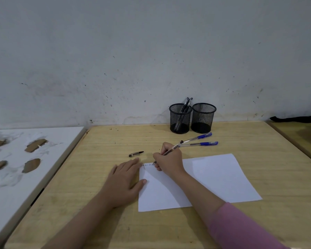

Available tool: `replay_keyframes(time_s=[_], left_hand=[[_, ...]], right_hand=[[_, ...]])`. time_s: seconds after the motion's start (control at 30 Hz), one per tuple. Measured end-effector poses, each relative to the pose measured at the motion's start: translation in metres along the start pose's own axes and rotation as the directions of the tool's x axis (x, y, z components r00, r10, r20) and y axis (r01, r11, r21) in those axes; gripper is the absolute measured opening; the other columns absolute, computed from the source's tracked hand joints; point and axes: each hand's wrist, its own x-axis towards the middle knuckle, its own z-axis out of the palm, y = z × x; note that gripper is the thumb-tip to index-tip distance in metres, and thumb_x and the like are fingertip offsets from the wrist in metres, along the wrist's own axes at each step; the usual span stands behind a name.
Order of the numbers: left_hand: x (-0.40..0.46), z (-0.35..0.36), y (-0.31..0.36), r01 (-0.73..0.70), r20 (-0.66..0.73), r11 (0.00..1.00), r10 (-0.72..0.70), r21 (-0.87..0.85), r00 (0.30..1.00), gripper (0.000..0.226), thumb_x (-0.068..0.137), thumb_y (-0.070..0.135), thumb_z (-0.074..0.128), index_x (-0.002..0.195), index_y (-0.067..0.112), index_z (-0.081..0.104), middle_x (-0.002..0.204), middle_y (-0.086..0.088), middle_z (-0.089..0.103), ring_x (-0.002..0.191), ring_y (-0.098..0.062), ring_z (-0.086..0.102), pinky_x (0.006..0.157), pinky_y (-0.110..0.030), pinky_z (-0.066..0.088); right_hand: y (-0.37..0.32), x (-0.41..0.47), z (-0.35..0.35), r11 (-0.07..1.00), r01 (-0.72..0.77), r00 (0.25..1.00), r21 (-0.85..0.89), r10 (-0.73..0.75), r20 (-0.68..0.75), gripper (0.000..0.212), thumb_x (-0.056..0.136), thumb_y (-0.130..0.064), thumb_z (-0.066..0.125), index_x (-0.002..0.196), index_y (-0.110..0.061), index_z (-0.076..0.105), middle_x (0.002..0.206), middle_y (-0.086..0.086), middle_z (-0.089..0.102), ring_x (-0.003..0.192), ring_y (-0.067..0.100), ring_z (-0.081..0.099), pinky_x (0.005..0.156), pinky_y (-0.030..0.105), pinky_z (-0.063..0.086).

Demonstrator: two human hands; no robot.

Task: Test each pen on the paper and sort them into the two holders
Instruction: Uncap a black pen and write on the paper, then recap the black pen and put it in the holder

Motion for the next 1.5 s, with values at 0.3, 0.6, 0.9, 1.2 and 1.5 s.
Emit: replay_keyframes(time_s=[0.3,0.6,0.9,1.2,1.5], left_hand=[[0.000,-0.001,0.001,-0.009,-0.012,1.000,0.009,-0.013,1.000,0.072,0.073,0.066,0.025,0.136,0.033,0.033,0.149,0.016,0.026,0.136,-0.005,0.024,0.114,-0.042,0.016],[0.044,-0.015,0.001,0.047,-0.136,0.996,-0.036,0.077,0.990,0.028,0.077,0.036,0.052,0.098,0.019,0.061,0.106,0.003,0.055,0.097,-0.019,0.051,0.076,-0.033,0.045],[0.068,-0.017,-0.012,0.239,-0.223,0.954,-0.276,-0.178,0.935,0.012,0.083,0.018,0.061,0.092,0.019,0.069,0.088,0.003,0.058,0.088,-0.018,0.056,0.070,-0.026,0.042],[0.066,-0.044,0.028,0.039,-0.258,0.893,-0.171,-0.449,0.951,0.011,0.081,0.008,0.065,0.087,0.012,0.074,0.071,0.010,0.064,0.060,0.003,0.057,0.053,-0.007,0.039],[0.057,-0.059,0.053,0.017,-0.228,0.816,-0.182,-0.577,0.957,0.015,0.083,0.007,0.063,0.082,0.019,0.071,0.069,-0.003,0.071,0.060,-0.003,0.064,0.046,-0.009,0.039]], right_hand=[[-0.001,-0.001,-0.001,1.000,-0.006,1.000,0.009,0.006,-0.007,0.032,0.073,0.009,0.055,0.058,-0.011,0.035,0.053,0.012,0.040,0.038,0.022,0.053,0.039,0.025,0.040],[-0.006,0.001,-0.009,0.963,-0.099,0.986,0.249,0.128,-0.104,0.033,0.082,-0.010,0.069,0.062,-0.011,0.042,0.059,0.020,0.061,0.037,0.014,0.059,0.035,0.018,0.041],[-0.024,-0.011,-0.014,0.960,-0.092,0.996,0.266,0.085,0.036,0.022,0.075,-0.018,0.078,0.076,-0.002,0.062,0.055,0.005,0.064,0.036,0.013,0.055,0.034,0.016,0.038],[-0.031,-0.008,-0.033,0.965,0.018,1.000,0.263,-0.023,0.018,0.007,0.085,-0.008,0.066,0.083,-0.014,0.070,0.065,0.001,0.064,0.055,0.008,0.055,0.050,0.022,0.049],[-0.044,-0.010,-0.058,0.963,0.103,0.993,0.251,-0.116,0.036,0.005,0.084,-0.009,0.067,0.082,-0.011,0.071,0.062,0.000,0.064,0.057,0.012,0.055,0.054,0.027,0.047]])
